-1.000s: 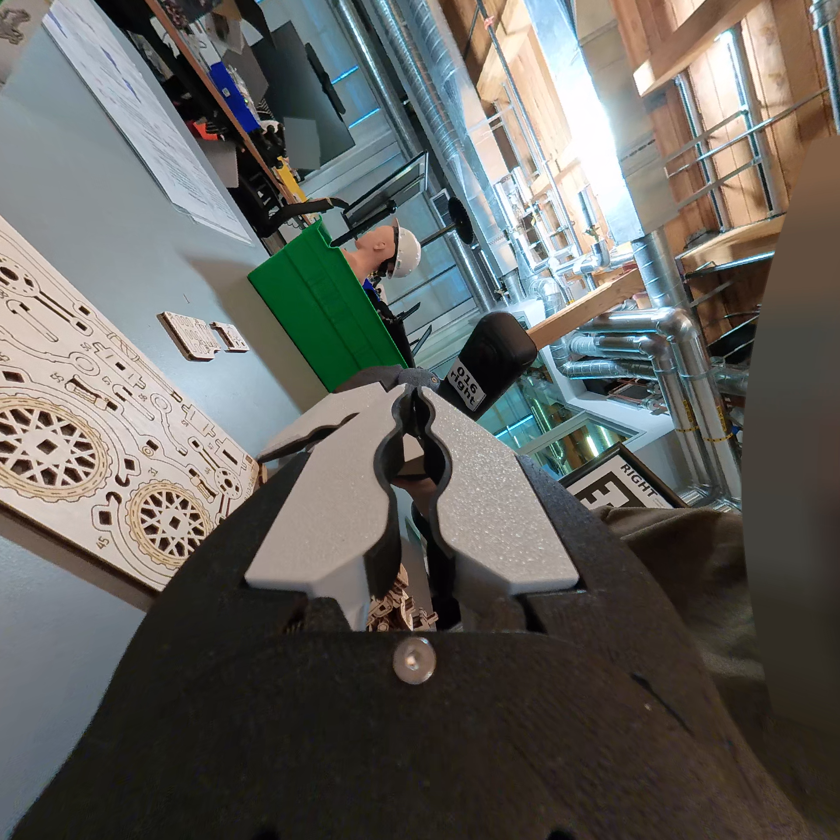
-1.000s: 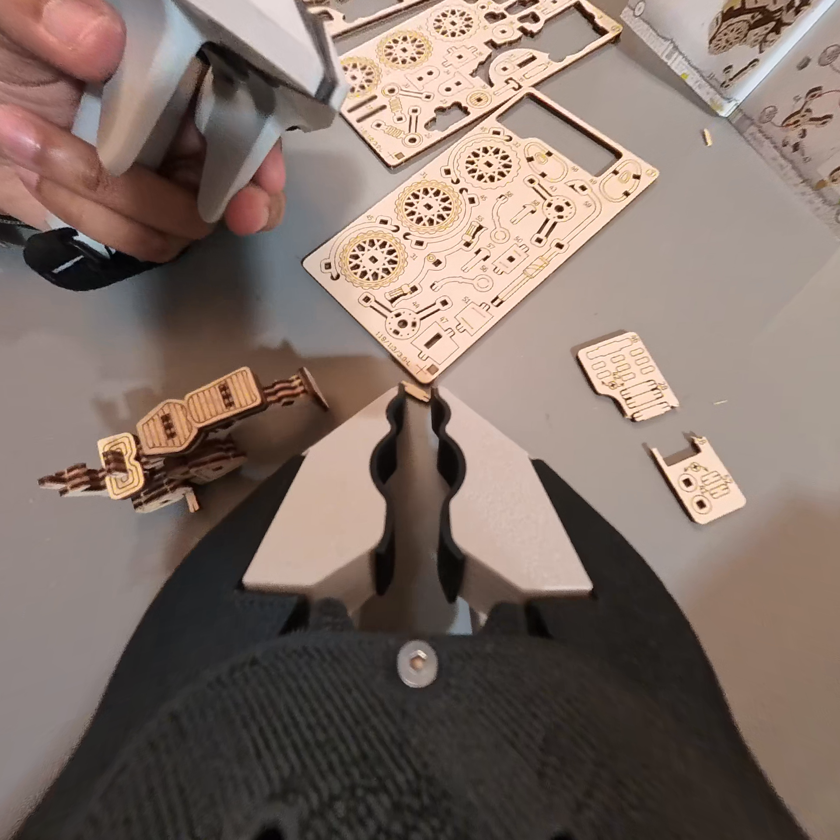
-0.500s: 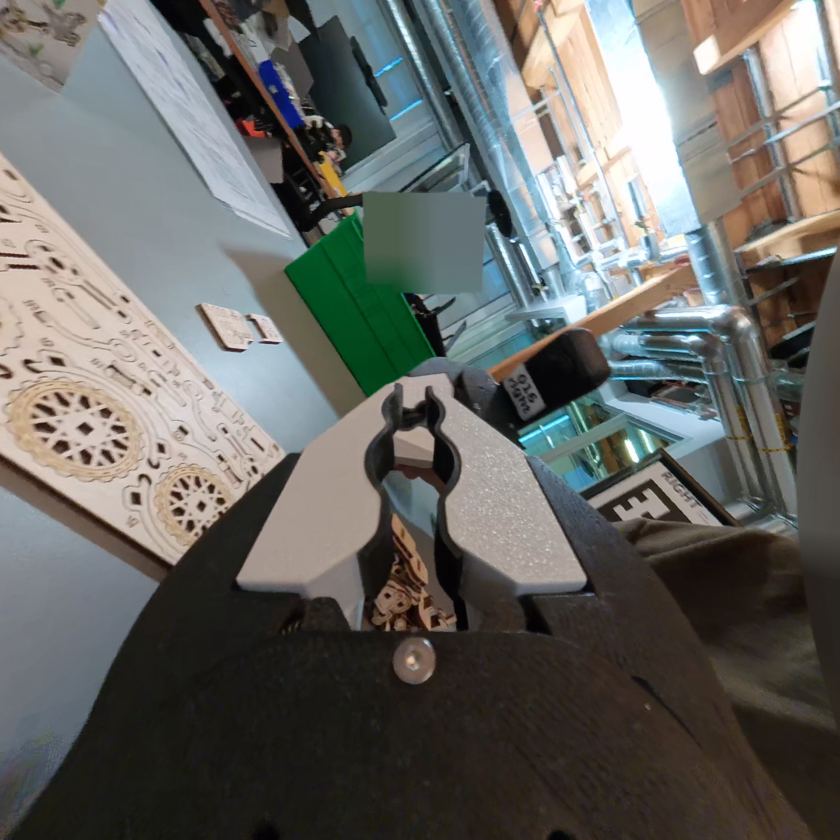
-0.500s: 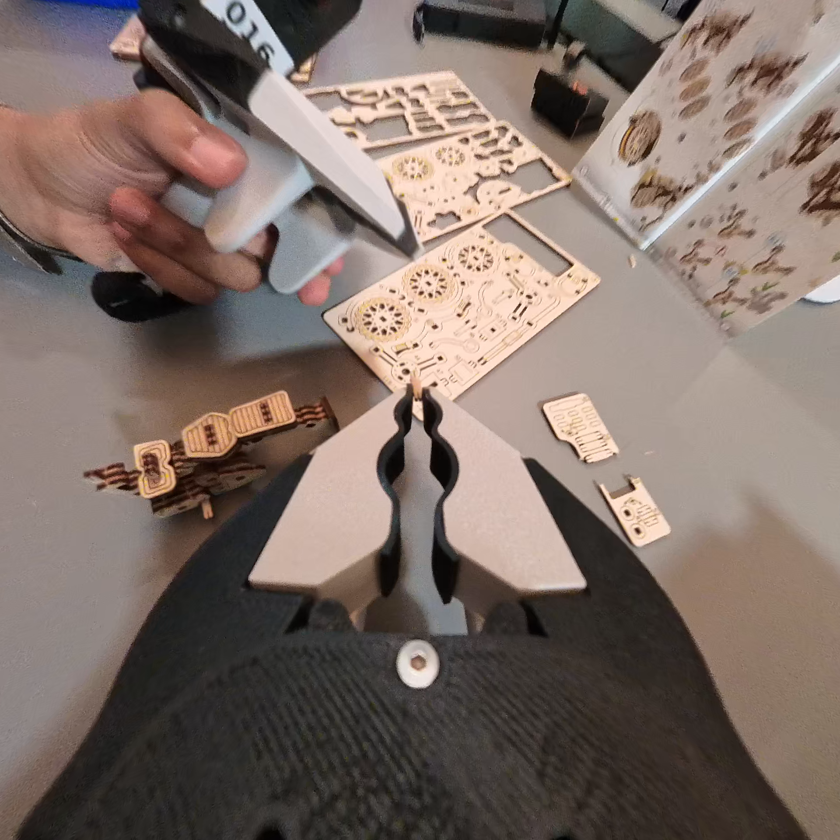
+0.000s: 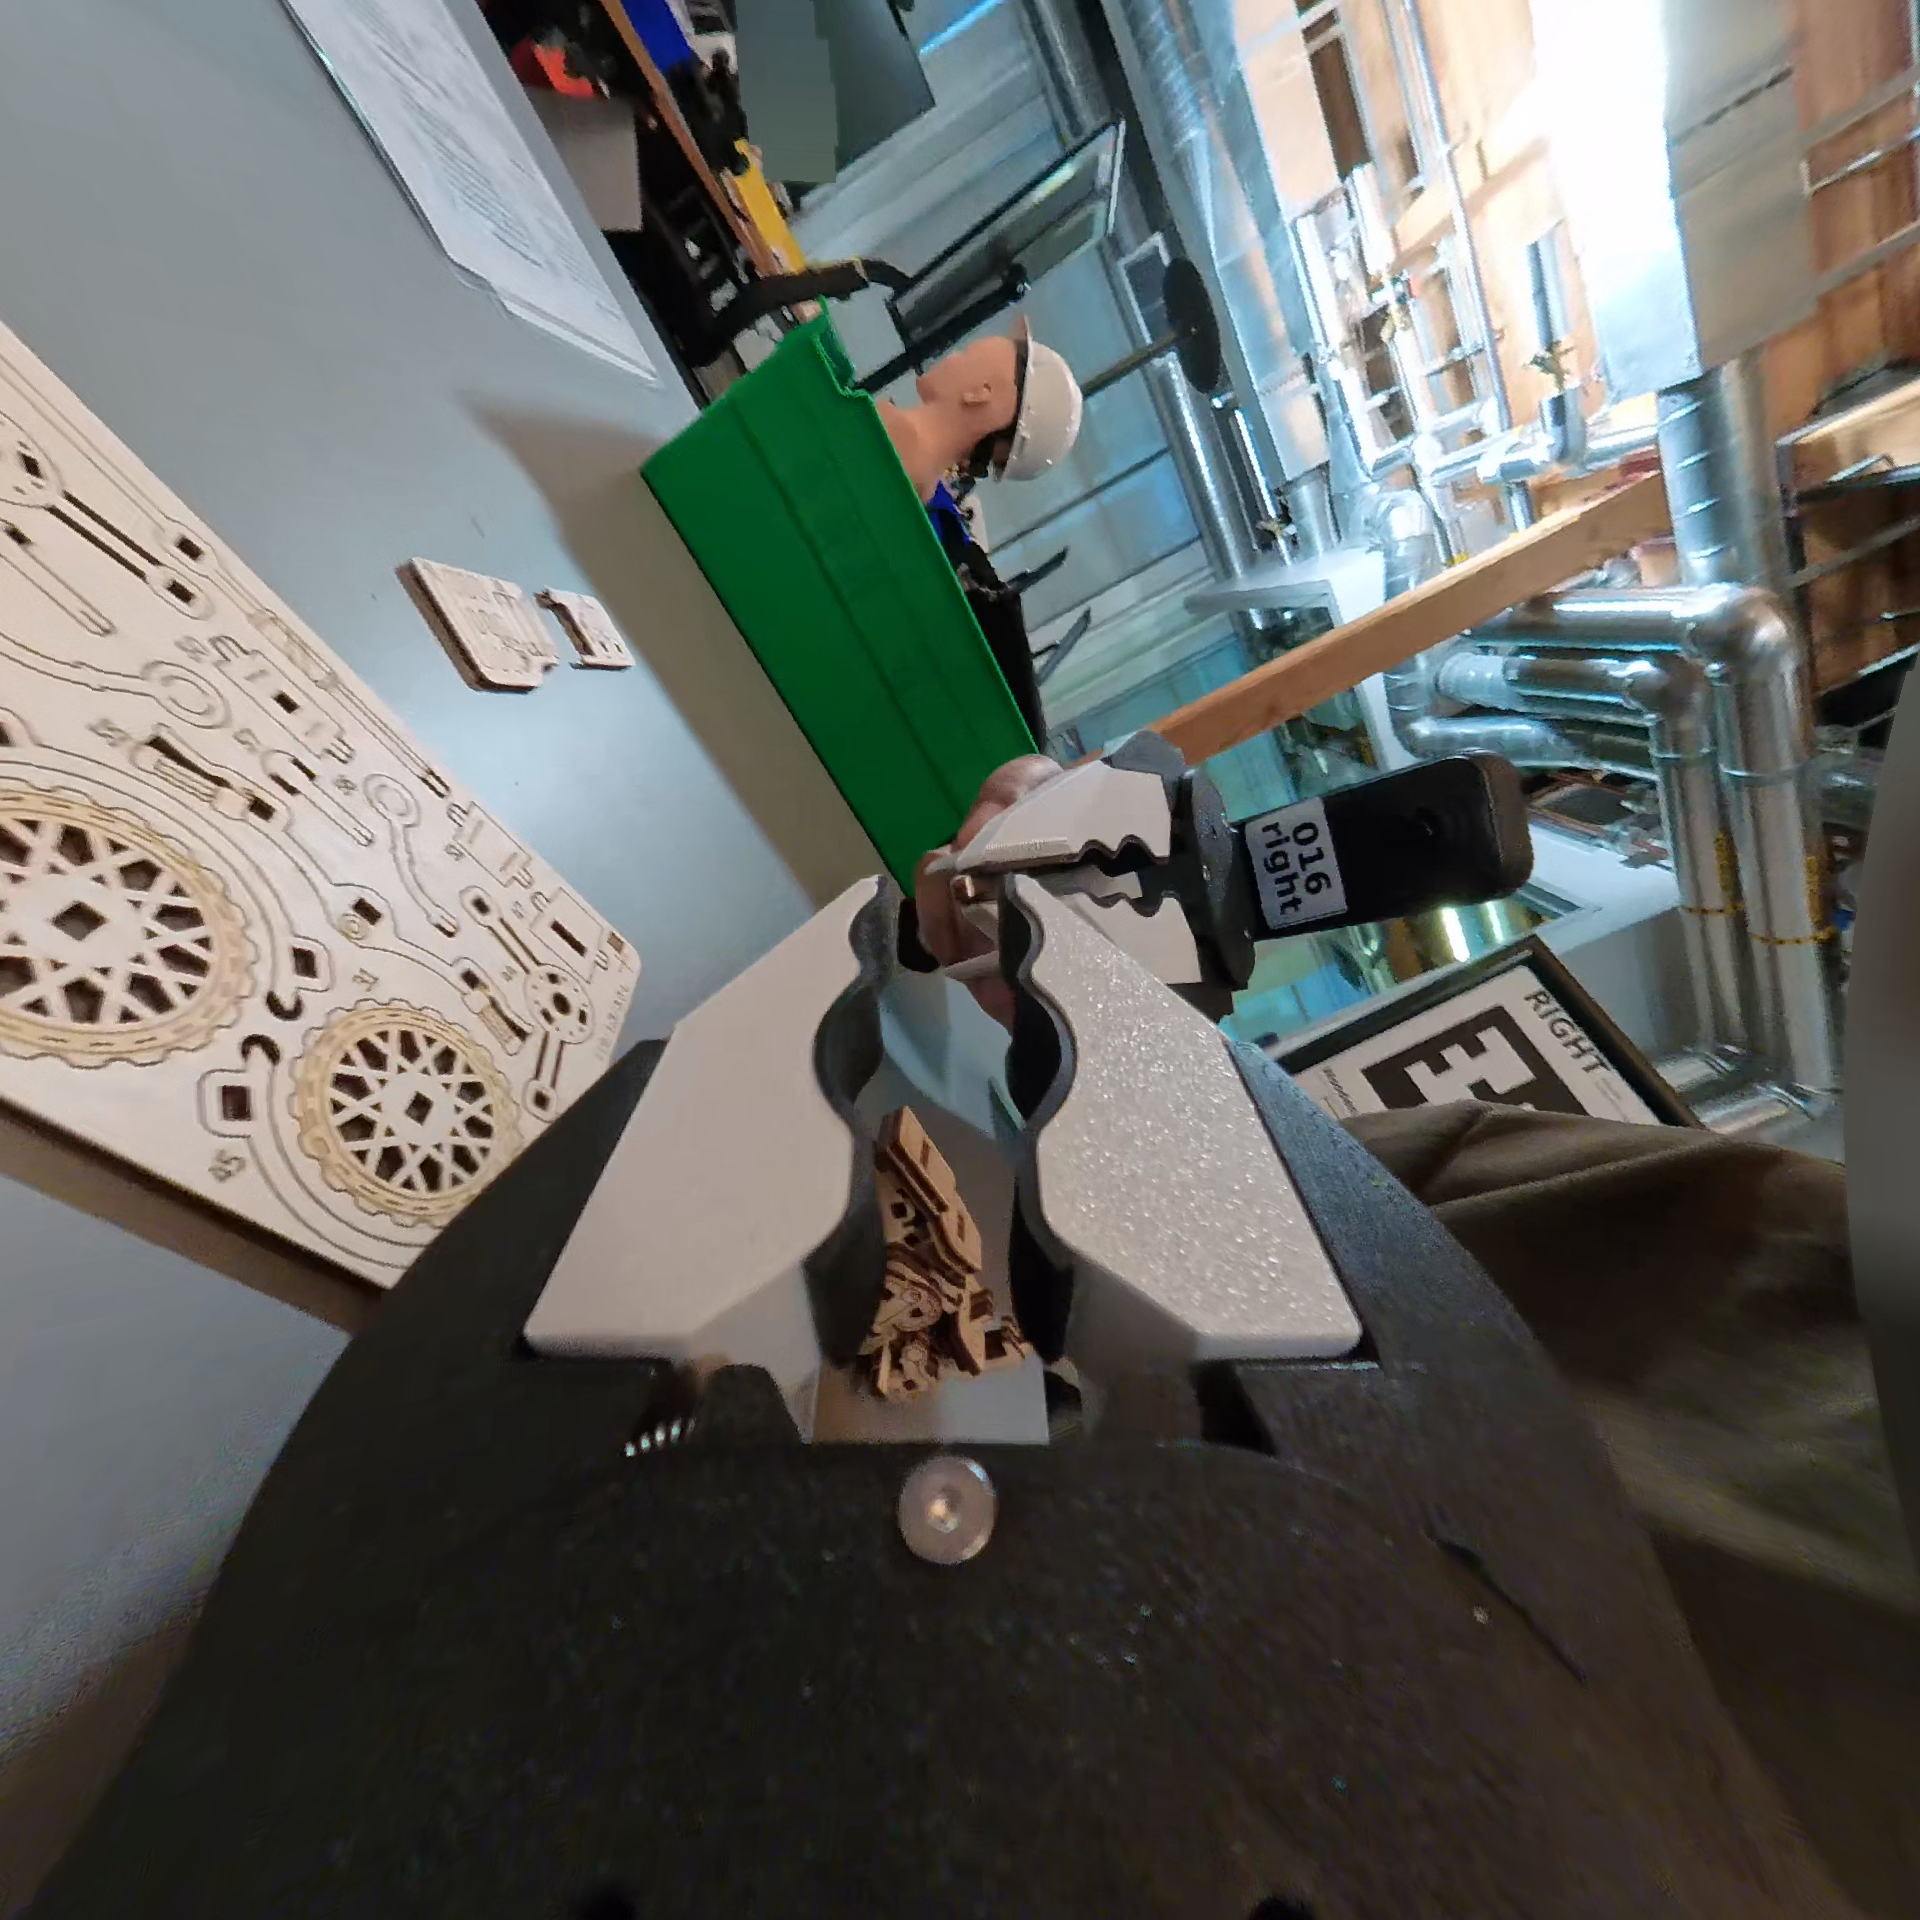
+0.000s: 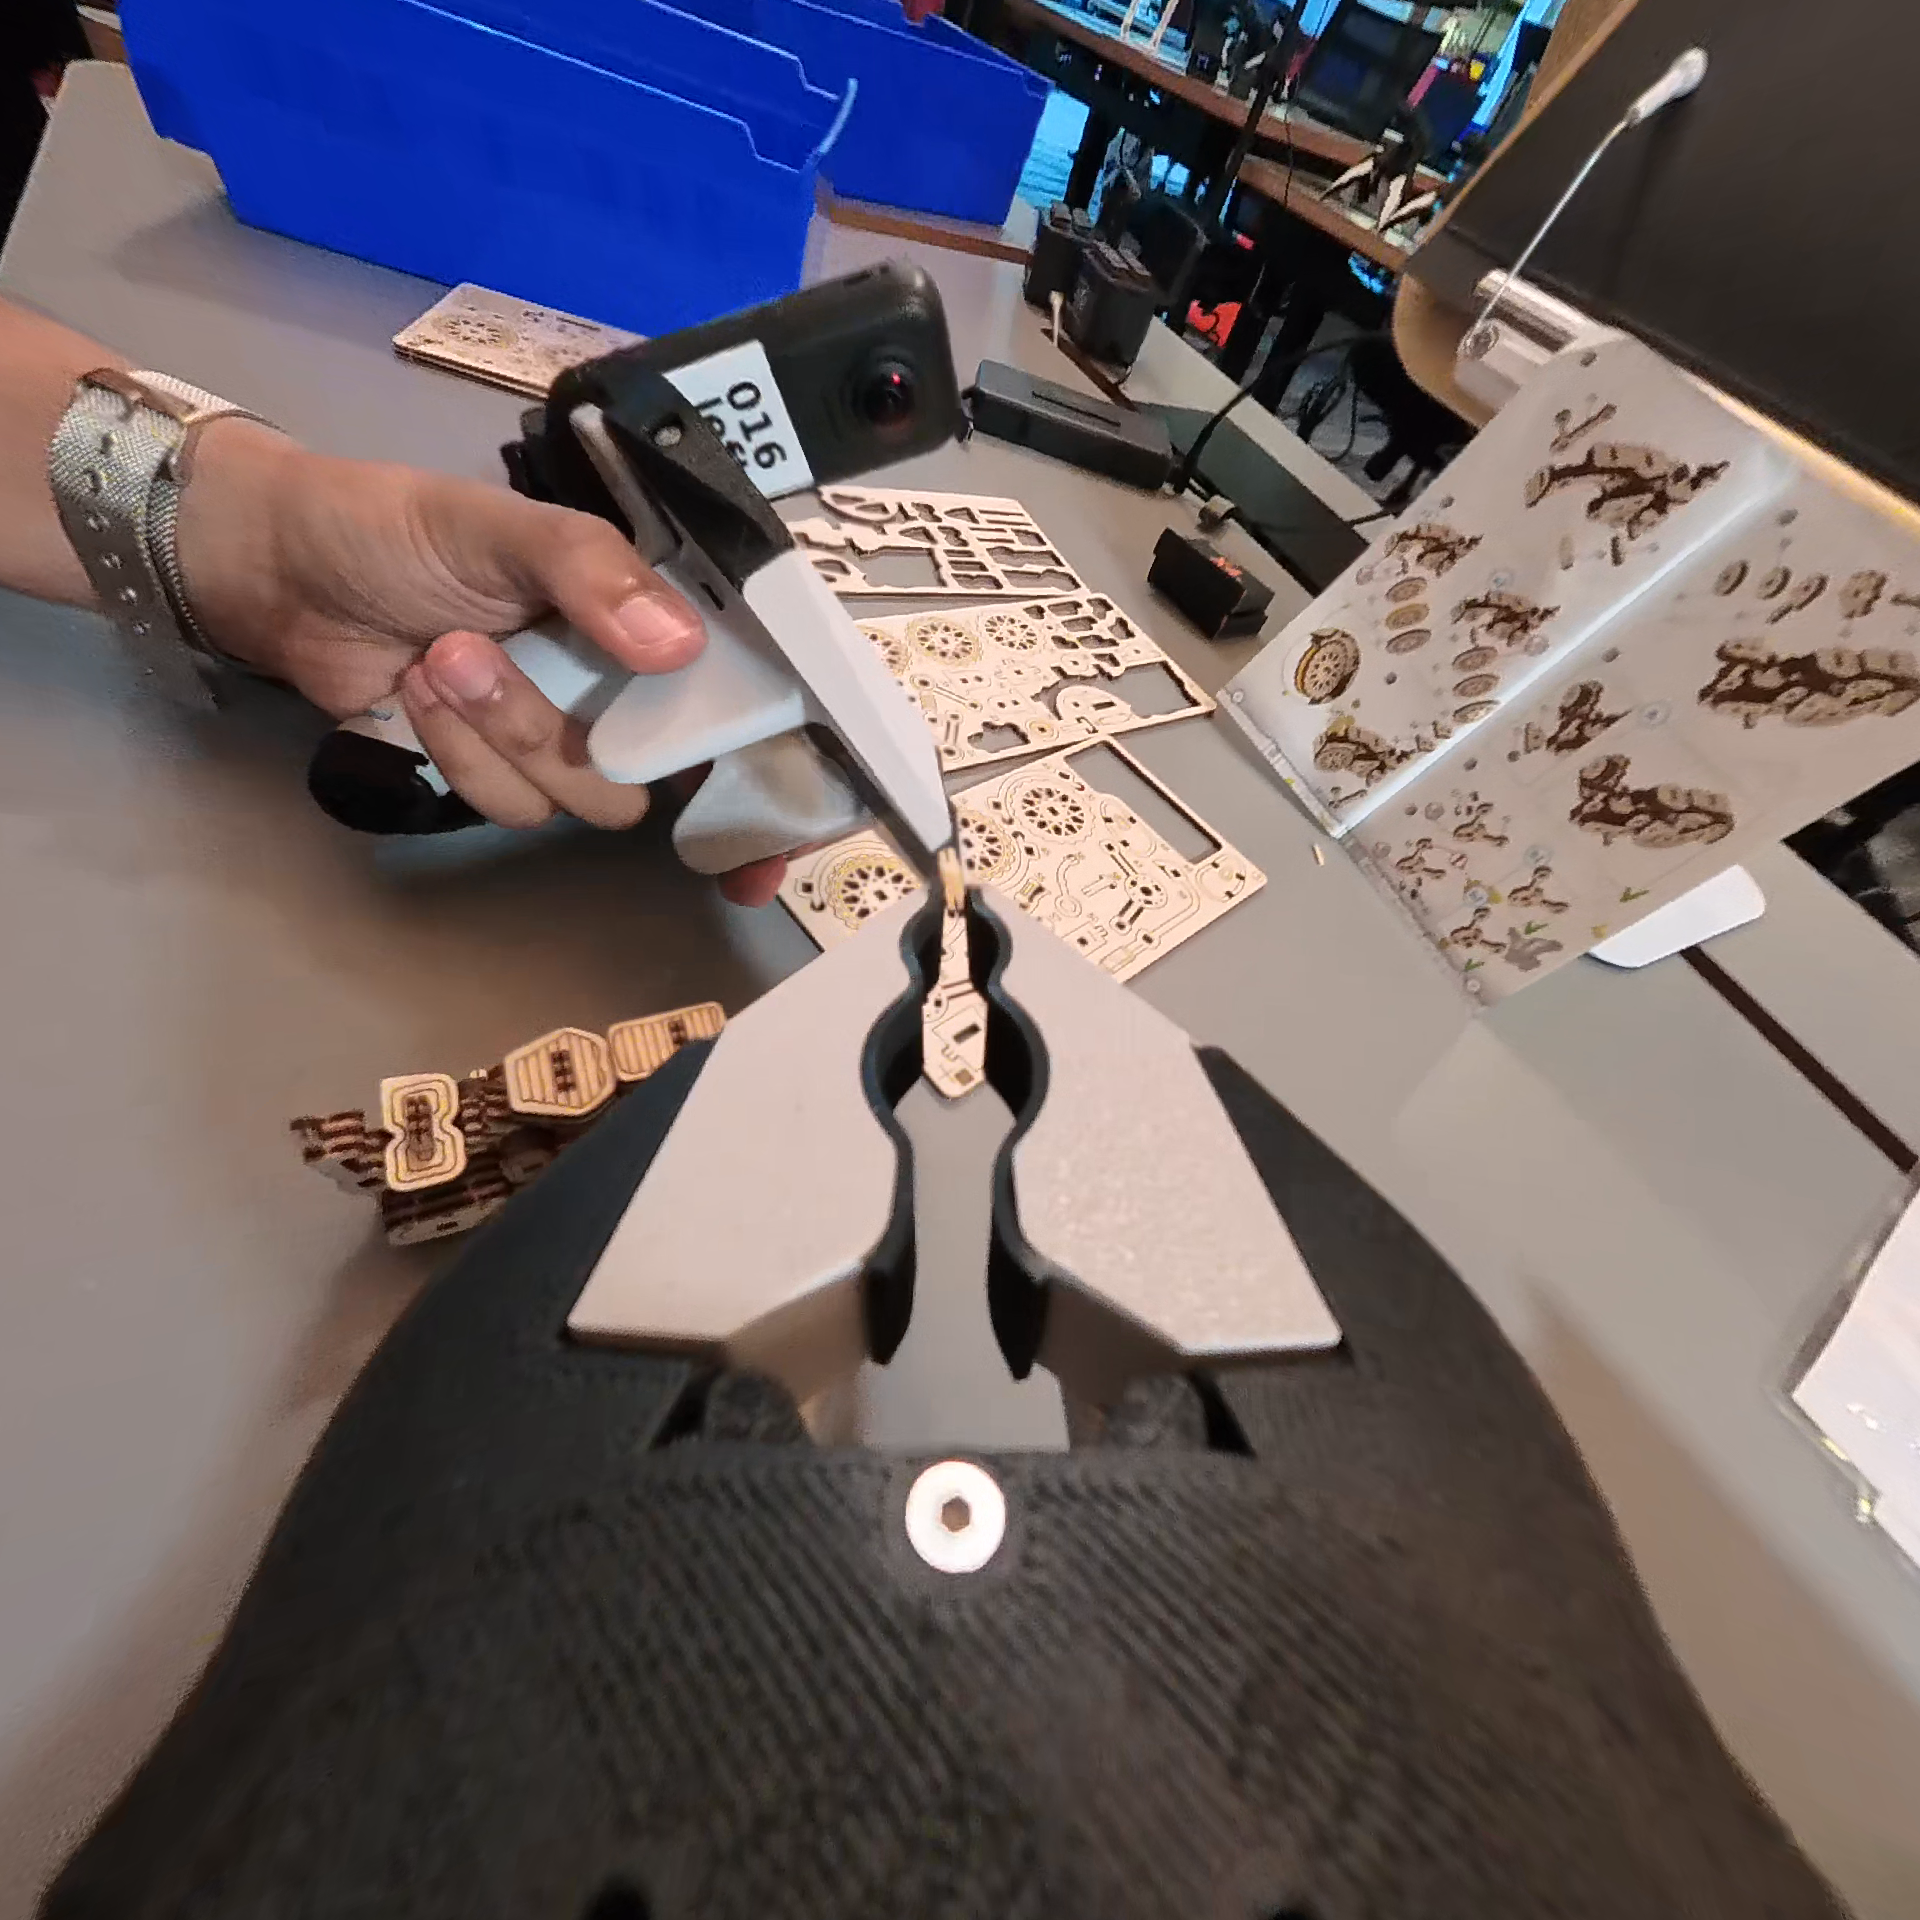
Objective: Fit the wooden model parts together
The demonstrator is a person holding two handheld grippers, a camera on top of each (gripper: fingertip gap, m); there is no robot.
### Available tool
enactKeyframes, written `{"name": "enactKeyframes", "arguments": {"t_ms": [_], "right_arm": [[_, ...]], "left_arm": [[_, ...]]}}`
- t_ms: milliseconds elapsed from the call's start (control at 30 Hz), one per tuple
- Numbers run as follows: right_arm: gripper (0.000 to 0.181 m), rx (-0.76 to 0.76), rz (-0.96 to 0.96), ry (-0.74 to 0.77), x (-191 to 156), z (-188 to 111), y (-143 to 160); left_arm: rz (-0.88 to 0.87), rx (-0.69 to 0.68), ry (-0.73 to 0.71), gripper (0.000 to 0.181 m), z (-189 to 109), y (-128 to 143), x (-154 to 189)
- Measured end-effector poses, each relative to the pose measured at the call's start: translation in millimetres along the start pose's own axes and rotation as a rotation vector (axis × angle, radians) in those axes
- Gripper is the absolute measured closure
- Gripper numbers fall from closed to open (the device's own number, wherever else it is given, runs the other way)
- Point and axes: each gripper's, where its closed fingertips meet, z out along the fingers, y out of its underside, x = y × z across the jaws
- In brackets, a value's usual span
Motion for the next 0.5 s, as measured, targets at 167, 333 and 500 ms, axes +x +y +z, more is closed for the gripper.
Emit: {"name": "enactKeyframes", "arguments": {"t_ms": [167,333,500], "right_arm": [[0.180,-0.001,-0.064,0.024,-3,0,-1],[0.180,0.041,-0.068,0.036,-2,-1,-7],[0.178,0.081,-0.070,0.036,-2,-4,-12]], "left_arm": [[-0.021,-0.020,0.046,0.180,2,5,6],[-0.044,-0.013,0.093,0.181,1,3,11],[-0.061,-0.011,0.127,0.181,1,3,15]]}}
